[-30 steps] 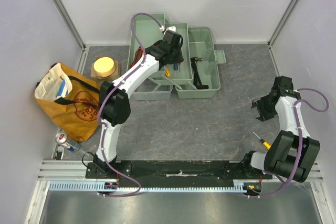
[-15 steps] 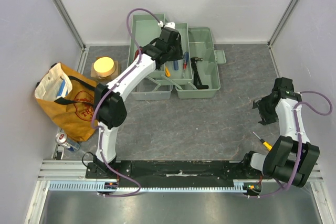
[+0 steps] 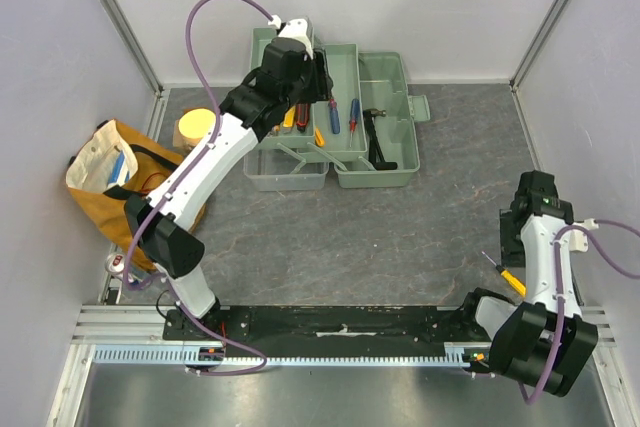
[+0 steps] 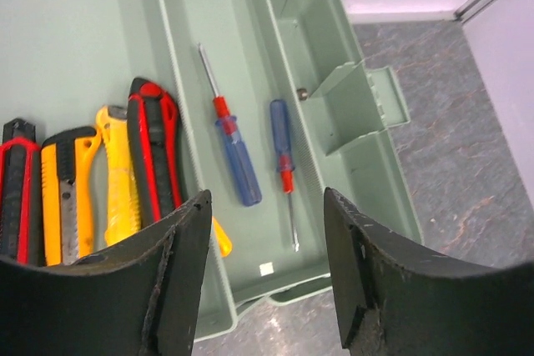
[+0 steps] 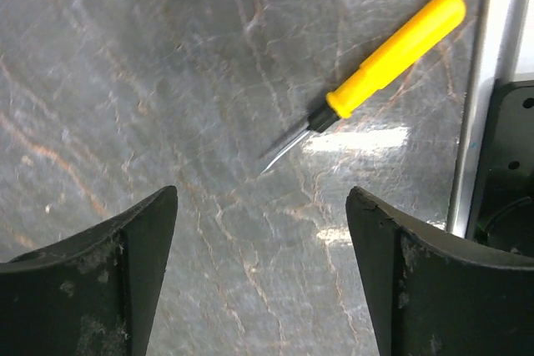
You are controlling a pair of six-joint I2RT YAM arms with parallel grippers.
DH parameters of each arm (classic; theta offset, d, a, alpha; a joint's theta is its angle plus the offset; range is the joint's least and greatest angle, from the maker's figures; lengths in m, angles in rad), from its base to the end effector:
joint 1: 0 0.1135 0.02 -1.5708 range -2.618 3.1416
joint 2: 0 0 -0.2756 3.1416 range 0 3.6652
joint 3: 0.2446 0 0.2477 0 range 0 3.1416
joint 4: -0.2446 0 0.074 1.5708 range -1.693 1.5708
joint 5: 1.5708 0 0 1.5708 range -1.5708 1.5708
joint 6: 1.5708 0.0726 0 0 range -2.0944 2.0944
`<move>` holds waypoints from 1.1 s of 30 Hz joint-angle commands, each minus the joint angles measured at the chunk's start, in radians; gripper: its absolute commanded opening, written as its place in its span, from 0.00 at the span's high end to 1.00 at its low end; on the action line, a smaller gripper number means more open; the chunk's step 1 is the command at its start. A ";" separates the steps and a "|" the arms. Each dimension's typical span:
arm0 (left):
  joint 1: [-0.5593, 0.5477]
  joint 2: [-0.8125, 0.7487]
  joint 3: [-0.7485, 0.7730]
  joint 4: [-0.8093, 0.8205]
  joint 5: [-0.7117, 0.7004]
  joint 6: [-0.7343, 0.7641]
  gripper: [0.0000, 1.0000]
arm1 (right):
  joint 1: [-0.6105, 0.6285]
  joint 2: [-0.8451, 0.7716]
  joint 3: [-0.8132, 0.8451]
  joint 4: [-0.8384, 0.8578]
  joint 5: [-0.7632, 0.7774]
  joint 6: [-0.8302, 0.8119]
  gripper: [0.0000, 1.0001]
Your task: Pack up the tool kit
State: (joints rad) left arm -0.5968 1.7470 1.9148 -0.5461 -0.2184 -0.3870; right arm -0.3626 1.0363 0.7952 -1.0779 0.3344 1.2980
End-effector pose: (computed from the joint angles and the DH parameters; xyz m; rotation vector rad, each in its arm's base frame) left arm 0.3644 -0.2286 0.4306 0.0602 1.9642 -0.4388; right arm 0.1438 -0.0800 0.2134 2.0747 1.8164 -0.2580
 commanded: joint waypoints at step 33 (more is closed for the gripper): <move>0.170 0.005 -0.122 -0.048 0.272 -0.081 0.39 | -0.099 0.186 -0.212 0.137 0.147 0.356 0.36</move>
State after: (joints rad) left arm -0.4526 1.7409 1.7912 -0.6041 -0.0063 -0.4213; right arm -0.4438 1.2022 0.6109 -0.9764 0.4664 1.6051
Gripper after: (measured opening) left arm 0.614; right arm 0.665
